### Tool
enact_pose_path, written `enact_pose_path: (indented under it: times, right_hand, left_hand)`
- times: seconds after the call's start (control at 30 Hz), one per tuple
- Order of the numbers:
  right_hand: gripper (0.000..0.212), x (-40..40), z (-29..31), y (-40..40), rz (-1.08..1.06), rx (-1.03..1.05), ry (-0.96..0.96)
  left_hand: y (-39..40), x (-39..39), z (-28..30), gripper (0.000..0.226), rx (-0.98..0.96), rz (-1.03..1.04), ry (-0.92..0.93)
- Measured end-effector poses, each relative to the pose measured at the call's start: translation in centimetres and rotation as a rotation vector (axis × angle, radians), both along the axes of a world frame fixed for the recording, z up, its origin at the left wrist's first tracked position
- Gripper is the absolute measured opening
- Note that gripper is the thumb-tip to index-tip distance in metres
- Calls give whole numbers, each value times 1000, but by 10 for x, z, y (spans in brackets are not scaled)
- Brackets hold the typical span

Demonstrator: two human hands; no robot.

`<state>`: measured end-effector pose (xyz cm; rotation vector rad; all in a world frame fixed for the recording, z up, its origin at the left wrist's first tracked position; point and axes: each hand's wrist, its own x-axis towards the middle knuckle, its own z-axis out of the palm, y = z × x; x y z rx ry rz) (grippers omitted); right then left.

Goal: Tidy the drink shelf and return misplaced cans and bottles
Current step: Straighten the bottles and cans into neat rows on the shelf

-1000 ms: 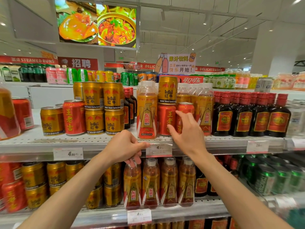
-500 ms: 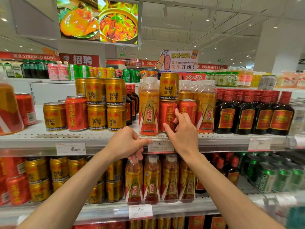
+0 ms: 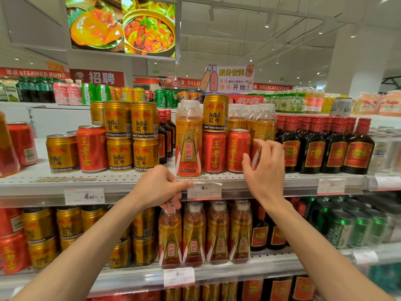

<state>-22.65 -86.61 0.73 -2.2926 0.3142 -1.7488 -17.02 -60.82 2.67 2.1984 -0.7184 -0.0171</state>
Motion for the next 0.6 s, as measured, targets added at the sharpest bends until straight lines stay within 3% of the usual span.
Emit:
enact_pose_path:
  times: [0.23, 0.6]
  right_hand:
    - [67, 5, 4, -15, -114, 116, 57]
    - [65, 10, -1, -14, -109, 95, 36]
  left_hand:
    - [-1, 0, 0, 48, -4, 9, 3]
    - [-2, 1, -1, 49, -6, 16, -9]
